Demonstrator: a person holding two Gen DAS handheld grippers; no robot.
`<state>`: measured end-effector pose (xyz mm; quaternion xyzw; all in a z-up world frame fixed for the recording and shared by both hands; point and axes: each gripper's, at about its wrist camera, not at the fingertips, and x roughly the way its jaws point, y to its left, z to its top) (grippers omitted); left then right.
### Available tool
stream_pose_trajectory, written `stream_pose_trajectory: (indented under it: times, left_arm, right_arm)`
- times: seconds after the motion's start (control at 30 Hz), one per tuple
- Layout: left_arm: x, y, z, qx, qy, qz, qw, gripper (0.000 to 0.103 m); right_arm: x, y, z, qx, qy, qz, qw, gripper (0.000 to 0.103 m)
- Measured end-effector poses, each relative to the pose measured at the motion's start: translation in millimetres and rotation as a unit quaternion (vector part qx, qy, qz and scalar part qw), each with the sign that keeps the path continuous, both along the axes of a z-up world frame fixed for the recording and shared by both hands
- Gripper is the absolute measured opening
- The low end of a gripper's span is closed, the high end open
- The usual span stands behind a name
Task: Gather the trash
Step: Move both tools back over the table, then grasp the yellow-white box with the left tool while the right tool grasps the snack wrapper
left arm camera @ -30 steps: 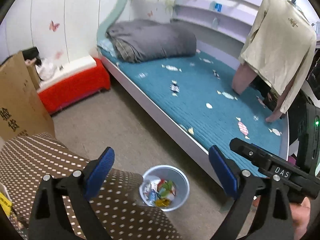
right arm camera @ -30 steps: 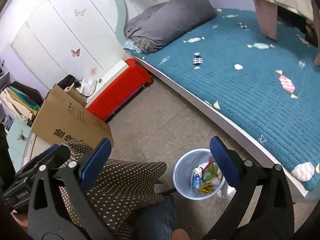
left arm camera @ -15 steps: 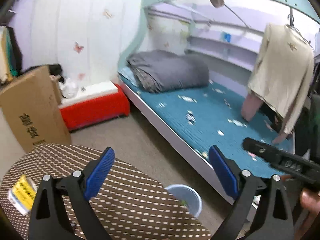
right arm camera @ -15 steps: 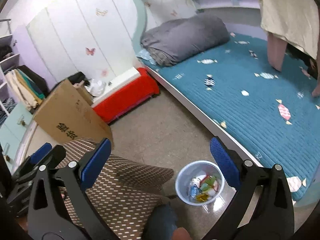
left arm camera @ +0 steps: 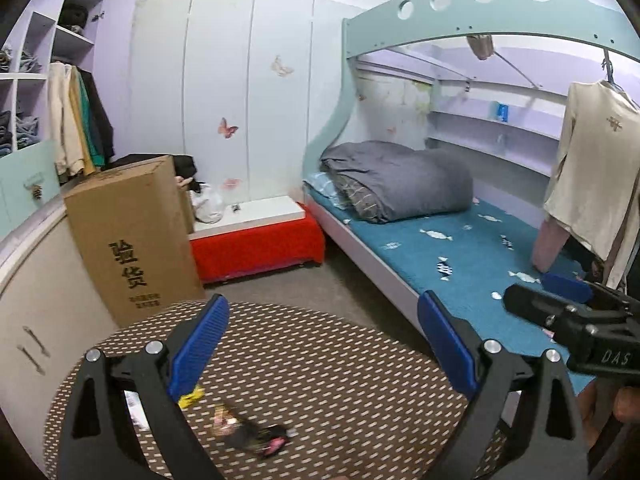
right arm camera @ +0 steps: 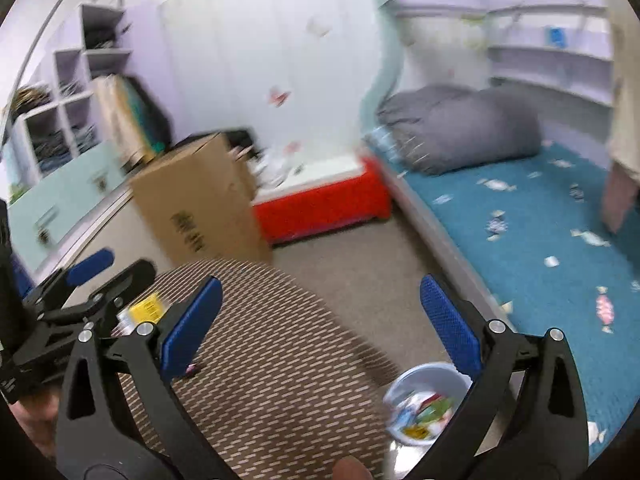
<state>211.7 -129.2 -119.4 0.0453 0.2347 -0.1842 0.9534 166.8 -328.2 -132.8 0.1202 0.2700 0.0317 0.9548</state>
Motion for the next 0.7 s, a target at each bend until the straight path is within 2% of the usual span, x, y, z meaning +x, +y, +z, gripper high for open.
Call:
stream_pose_trajectory:
  times: [0.23,0.4,0.7]
  left_arm:
    - [0.0,53.3,-4.9,0.009,0.008,0.028,0.9995,0.093]
    - [6.3,96.4,-16.5,-0.006,0.031,0.054,0.998,0.093]
    - [19.4,156.2,-48.9,0.006,0.061,0.08,0.9949,0.093]
  right_arm:
    - [18.6,59.1,-4.4,-0.026,0.018,0.069,0.997,0.097]
    - [32.8,84.3,-11.2,-0.041,0.032,0.094,0.994,0.097]
    - [53.8,129.2,-43.9,-0.081,0.077,0.151,0.982,0.097]
